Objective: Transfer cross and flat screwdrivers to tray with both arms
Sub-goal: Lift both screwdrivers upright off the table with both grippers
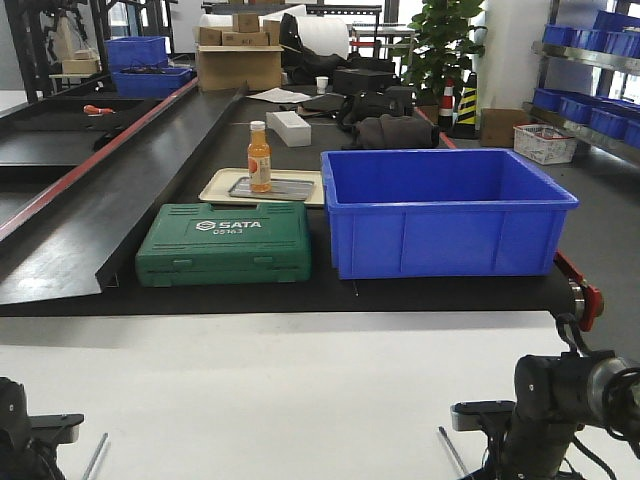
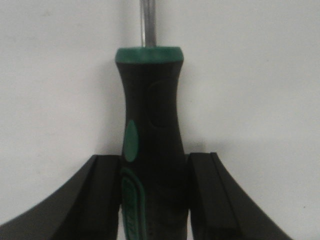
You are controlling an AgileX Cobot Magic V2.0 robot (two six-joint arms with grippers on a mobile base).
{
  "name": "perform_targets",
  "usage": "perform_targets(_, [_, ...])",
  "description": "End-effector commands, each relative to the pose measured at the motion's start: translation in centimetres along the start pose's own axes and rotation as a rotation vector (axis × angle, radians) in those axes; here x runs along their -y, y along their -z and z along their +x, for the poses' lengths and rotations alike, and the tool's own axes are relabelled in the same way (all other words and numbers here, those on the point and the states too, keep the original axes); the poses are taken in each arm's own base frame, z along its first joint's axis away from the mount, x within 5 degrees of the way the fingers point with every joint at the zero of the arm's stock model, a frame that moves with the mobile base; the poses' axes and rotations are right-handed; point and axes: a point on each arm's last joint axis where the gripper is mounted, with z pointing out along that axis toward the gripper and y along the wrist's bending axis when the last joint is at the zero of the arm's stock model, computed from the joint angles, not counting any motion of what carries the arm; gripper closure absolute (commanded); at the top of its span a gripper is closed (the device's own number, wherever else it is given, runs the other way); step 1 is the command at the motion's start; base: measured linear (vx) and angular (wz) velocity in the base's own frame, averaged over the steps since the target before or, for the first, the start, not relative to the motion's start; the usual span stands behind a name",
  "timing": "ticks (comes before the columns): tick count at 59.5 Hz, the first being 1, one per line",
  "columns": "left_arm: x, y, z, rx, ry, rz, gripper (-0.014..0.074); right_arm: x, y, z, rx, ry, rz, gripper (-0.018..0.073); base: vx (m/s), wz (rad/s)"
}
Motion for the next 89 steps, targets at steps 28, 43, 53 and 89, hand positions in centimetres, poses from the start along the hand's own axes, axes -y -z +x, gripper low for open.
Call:
perform_targets(28, [2.5, 15.8, 1.4, 0.554, -0.040, 0.062, 0.0596, -1.7, 17.3, 1.8, 0.572, 0.015, -0.036, 0.0568, 0.00, 0.00])
perform_targets(43, [2.8, 24.7, 5.7, 0.885, -0.057, 0.087, 0.0596, -2.4, 26.5, 6.5, 0.893, 0.073, -0.018, 0.0568, 0.00, 0.00])
perform_targets(53, [2.8, 30.3, 10.2, 1.122, -0.069, 0.107, 0.0596, -2.8, 32.4, 11.5, 1.137, 0.104, -0.003, 0.0568, 0.00, 0.00])
perform_targets(89, [2.6, 35.5, 17.4, 1.364, -0.089, 0.130, 0.0596, -3.1, 37.5, 23.9, 1.583, 0.104, 0.009, 0.0568, 0.00, 0.00])
